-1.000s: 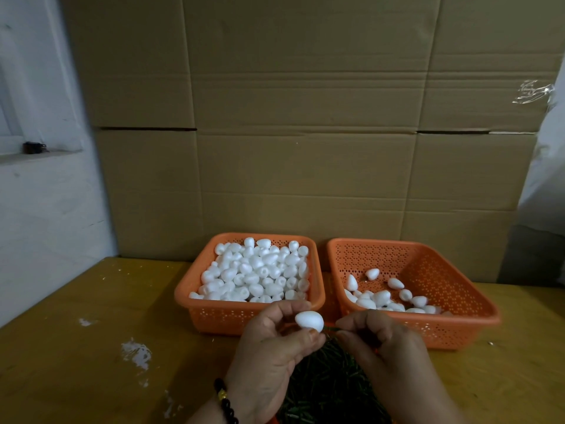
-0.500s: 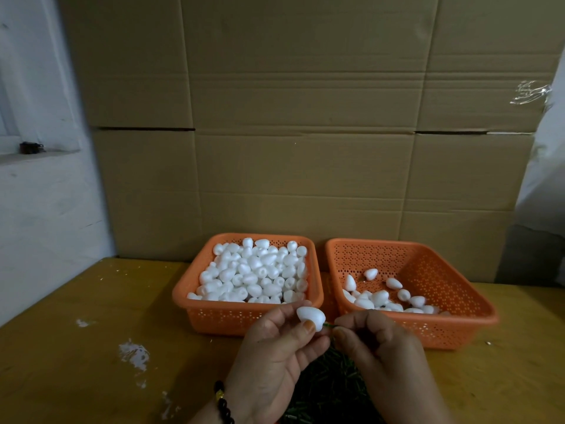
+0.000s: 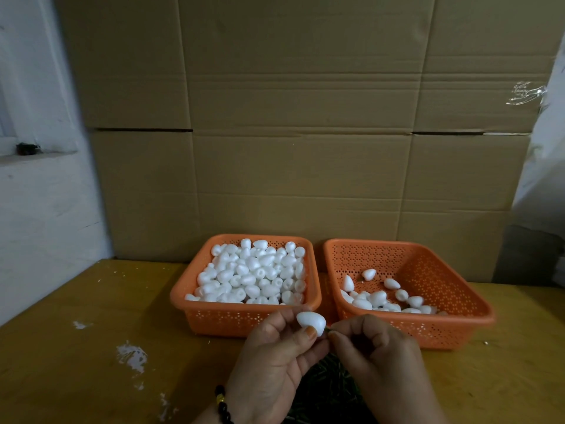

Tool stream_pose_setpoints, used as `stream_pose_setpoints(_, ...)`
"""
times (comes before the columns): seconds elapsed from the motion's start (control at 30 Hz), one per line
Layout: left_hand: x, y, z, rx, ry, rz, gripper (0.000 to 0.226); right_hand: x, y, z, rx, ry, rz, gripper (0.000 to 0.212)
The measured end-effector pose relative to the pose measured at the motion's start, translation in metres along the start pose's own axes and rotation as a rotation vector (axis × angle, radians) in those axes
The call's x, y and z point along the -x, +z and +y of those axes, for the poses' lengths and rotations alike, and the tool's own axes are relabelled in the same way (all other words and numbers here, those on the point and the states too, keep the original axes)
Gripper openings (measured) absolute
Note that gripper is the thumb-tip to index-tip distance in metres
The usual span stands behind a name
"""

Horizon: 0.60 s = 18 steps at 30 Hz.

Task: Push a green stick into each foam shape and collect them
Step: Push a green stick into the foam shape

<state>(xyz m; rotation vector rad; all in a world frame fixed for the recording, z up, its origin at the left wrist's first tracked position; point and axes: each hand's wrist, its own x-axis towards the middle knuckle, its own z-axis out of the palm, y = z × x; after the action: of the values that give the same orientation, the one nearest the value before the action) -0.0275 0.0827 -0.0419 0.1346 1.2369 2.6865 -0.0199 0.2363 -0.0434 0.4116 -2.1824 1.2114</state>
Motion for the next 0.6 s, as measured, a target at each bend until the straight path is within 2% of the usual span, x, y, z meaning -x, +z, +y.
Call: stream_pose_setpoints(0.6,-0.0007,0.0004,-0.0059,-0.003,0.028,0.024,0.038,0.0003,-0.0019,0.0001,-0.026,0.070,-0.053,0.021)
